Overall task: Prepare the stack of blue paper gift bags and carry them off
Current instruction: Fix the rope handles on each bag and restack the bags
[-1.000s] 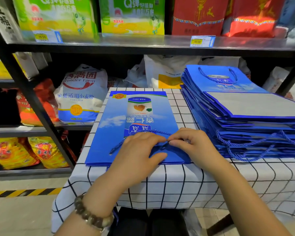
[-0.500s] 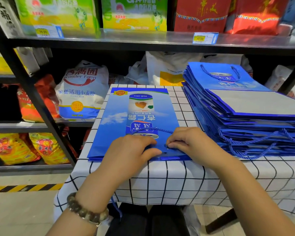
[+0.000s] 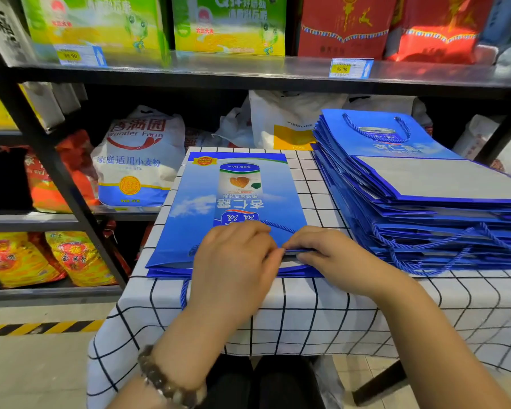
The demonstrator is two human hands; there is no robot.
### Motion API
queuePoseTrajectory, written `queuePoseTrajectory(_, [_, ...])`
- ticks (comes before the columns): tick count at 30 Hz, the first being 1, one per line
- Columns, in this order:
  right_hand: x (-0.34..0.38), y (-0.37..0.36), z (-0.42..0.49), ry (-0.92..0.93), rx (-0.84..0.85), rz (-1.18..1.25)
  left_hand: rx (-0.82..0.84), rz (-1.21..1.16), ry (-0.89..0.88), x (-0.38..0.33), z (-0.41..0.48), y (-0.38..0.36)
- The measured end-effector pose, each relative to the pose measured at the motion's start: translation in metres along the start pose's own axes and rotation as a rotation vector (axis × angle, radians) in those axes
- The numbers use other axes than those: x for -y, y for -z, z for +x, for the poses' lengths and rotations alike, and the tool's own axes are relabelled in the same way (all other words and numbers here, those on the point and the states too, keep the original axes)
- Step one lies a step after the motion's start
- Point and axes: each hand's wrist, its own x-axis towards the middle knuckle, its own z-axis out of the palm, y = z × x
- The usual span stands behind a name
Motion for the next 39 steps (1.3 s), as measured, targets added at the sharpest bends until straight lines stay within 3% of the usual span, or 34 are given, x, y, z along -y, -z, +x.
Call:
queuePoseTrajectory(5, [0.006,0.001,-0.001,-0.034,-0.017,-0.020,0.164,0.192,0.055,-0.013,-0.004,-0.014])
queuePoseTrajectory(12, [0.007,-0.004,-0.002,-0.045,-0.078,-0.043,0.122,0.241,0.070,-0.023,-0.001,-0.026])
queuePoseTrajectory(18, [0.002,-0.010,-0.005,-0.065,-0.274,-0.050,0.113,0.248,-0.017,-0.016,-0.006,-0.028])
queuePoseTrajectory(21, [-0.003,-0.012,-0.008,-0.093,-0.314,-0.036,0.206,0.132,0.031,-0.011,-0.008,-0.018])
queuePoseTrajectory(23, [-0.006,-0.015,-0.009,-0.095,-0.372,-0.025,0.297,-0.113,0.209,-0.008,-0.001,-0.004])
queuePoseTrajectory(25, [-0.008,-0.019,-0.011,-0.104,-0.442,-0.007,0.268,-0.351,0.363,-0.004,0.007,0.003])
queuePoseTrajectory(27, [-0.008,-0.023,-0.013,-0.120,-0.487,0.015,0.221,-0.410,0.412,-0.001,0.017,0.000])
queuePoseTrajectory(34, [-0.006,-0.030,-0.016,-0.110,-0.516,0.082,0.470,-0.509,0.429,-0.008,0.045,-0.023])
queuePoseTrajectory(39, [-0.008,-0.033,-0.017,-0.087,-0.480,0.078,0.307,-0.468,0.394,-0.004,0.053,-0.026])
